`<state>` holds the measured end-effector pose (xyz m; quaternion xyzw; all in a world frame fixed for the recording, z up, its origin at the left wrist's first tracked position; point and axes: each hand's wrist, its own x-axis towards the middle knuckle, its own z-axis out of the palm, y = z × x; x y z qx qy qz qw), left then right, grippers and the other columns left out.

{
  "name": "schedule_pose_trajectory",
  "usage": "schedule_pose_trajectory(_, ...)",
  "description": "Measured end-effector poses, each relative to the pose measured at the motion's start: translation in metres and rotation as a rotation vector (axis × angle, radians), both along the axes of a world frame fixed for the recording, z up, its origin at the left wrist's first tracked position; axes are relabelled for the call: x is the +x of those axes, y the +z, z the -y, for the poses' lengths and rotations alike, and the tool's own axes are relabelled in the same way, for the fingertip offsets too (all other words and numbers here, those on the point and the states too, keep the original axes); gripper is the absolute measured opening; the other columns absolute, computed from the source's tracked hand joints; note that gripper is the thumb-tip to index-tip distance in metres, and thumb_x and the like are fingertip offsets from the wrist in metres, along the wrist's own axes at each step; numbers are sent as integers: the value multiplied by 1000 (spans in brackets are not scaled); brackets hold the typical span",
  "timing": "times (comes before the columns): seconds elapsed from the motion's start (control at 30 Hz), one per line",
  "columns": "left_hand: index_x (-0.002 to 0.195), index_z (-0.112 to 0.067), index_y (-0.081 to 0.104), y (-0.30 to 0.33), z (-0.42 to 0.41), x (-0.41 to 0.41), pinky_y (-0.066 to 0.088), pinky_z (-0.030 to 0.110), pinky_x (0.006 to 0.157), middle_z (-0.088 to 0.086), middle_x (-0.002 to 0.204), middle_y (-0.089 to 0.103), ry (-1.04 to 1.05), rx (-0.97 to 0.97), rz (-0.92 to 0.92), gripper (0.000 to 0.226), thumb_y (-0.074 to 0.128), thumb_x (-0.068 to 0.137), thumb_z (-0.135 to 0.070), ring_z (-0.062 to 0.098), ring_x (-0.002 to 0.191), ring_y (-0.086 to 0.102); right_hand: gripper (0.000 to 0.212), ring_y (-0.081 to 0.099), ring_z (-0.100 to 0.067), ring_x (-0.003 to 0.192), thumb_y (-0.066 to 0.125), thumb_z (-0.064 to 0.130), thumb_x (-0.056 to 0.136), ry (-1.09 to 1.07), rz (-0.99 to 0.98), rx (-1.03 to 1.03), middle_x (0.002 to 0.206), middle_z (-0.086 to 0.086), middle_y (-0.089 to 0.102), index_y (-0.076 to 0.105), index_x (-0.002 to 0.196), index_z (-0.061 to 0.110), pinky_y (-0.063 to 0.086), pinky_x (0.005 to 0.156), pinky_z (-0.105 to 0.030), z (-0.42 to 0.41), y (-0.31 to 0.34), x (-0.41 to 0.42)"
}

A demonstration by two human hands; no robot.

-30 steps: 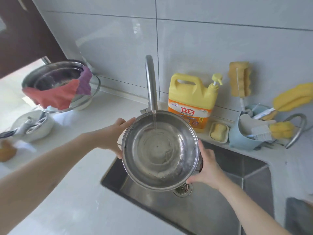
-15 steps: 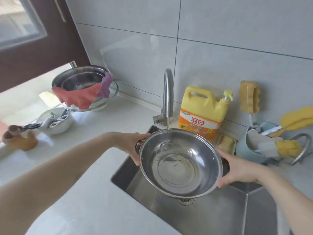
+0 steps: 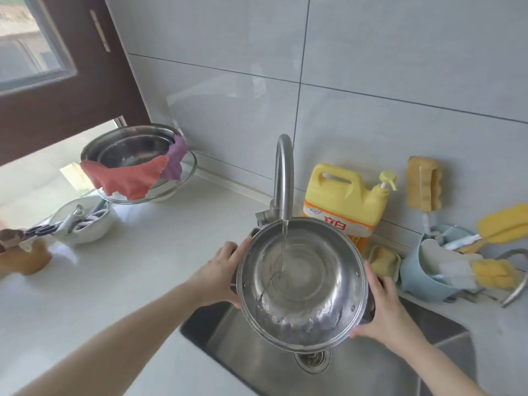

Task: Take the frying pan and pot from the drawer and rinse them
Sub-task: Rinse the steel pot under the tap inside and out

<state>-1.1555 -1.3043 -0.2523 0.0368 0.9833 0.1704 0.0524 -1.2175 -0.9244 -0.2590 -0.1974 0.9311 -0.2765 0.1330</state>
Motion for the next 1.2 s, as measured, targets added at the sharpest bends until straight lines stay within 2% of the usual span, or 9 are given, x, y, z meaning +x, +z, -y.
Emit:
schedule_pose_trajectory(0.13, 153, -30, -16, -43, -16, -1, 47, 32, 98, 1, 136, 26, 37, 33, -111, 138, 81, 59, -60, 22, 123, 41, 149, 49, -4, 96, 95, 39, 50, -9, -134, 37, 131, 21, 12, -23, 138, 62, 46, 84, -25, -17, -13, 2)
schedule_pose_trajectory(0.33, 155, -9, 2, -65, -39, 0, 44, 39, 96, 17, 128, 40, -123, -3, -659, 106, 70, 79, -36, 33, 108, 48, 148, 55, -19, 106, 99, 27, 42, -126, -484, 21, 131, -9, 37, 3, 155, 38, 57, 82, -37, -49, -29, 20)
schedule_pose_trajectory(0.43, 147, -3, 16, -57, -51, -4, 40, 39, 94, 19, 122, 42, -173, -28, -783, 79, 53, 94, -49, 34, 102, 49, 82, 49, -25, 104, 70, 48, 83, -122, -665, -61, 120, -19, 41, 31, 147, 15, 33, 109, -16, -62, -16, 26)
schedule_pose_trajectory(0.5, 144, -6, 17, -48, -61, -5, 42, 39, 91, 18, 118, 43, -190, -3, -856, 69, 52, 98, -44, 34, 98, 49, 64, 52, -30, 99, 47, 57, 95, -101, -732, -83, 115, -22, 41, 43, 129, 3, 24, 113, -11, -70, -3, 29)
schedule_pose_trajectory(0.63, 154, -13, 4, -32, -77, -5, 38, 33, 97, 16, 115, 43, -197, 30, -999, 92, 68, 91, -33, 34, 97, 50, 52, 36, 1, 128, 52, 46, 96, -73, -994, -118, 110, -26, 41, 45, 113, -3, 28, 111, -11, -84, 24, 30)
schedule_pose_trajectory(0.83, 155, -15, -2, -18, -90, -11, 37, 30, 97, 15, 112, 43, -213, 49, -1059, 109, 78, 82, -29, 31, 95, 50, 46, 31, 3, 128, 56, 40, 94, -74, -1095, -44, 109, -28, 42, 45, 110, -2, 28, 109, -9, -96, 48, 29)
schedule_pose_trajectory(1.03, 151, -9, 9, -38, -76, -8, 48, 38, 84, 17, 116, 44, -168, 3, -873, 94, 66, 88, -47, 33, 96, 50, 61, 51, -23, 106, 55, 47, 94, -41, -876, -51, 120, -24, 39, 38, 136, 6, 41, 106, -24, -84, 29, 27)
schedule_pose_trajectory(1.13, 154, -8, 4, -44, -62, -5, 53, 40, 82, 15, 119, 42, -139, 6, -663, 115, 74, 74, -51, 29, 97, 49, 127, 51, -19, 97, 95, 21, 53, -57, -580, 42, 125, -17, 39, 17, 153, 26, 53, 83, -34, -72, 12, 25)
schedule_pose_trajectory(1.2, 156, -14, -7, -48, -48, -6, 53, 41, 88, 10, 122, 40, -117, 24, -463, 130, 78, 66, -55, 26, 101, 49, 143, 52, -4, 85, 97, 17, 49, -37, -327, 38, 129, -2, 34, 3, 154, 41, 56, 81, -32, -64, 6, 19)
